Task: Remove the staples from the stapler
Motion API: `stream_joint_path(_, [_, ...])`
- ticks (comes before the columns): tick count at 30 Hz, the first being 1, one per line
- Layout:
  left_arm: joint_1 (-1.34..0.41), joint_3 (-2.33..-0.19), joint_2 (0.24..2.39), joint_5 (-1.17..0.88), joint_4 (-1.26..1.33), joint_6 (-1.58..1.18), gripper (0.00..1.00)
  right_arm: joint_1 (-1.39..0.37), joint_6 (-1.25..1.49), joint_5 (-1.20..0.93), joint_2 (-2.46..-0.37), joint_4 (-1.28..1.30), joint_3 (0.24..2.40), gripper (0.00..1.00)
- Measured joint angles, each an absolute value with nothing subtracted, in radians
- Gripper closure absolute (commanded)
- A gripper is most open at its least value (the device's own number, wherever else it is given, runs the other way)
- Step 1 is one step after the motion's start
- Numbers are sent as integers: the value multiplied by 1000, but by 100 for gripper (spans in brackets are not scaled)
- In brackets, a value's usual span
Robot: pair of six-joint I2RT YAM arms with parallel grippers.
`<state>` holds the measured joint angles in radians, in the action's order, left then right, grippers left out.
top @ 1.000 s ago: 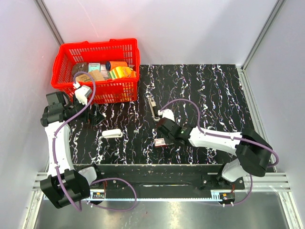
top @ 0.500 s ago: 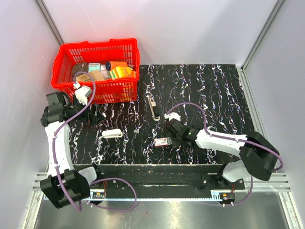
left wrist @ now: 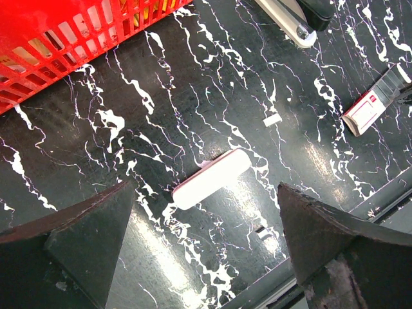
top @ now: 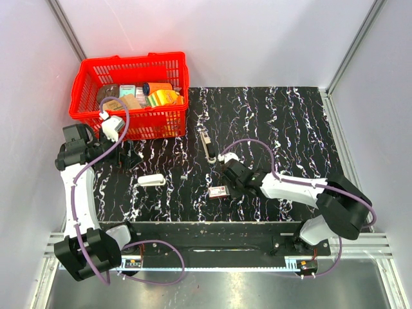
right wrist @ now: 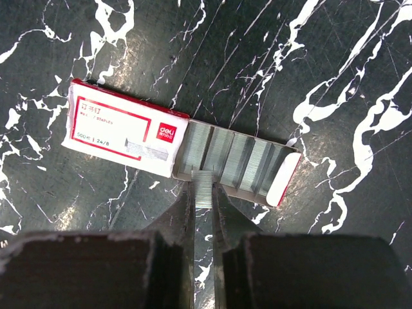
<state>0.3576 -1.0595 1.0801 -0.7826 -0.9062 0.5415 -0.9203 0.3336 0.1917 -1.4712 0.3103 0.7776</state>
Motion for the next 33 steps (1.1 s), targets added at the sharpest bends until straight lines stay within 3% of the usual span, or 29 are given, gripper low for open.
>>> stream_joint_path(28, [355,-1052,1084,-784,-919,542,1,-907,310,152,-1524,273,793,96])
stream_joint_path(33, [354,-1052,1084,-784,-920,542,1,-907,311,153,-1524,268,793,90])
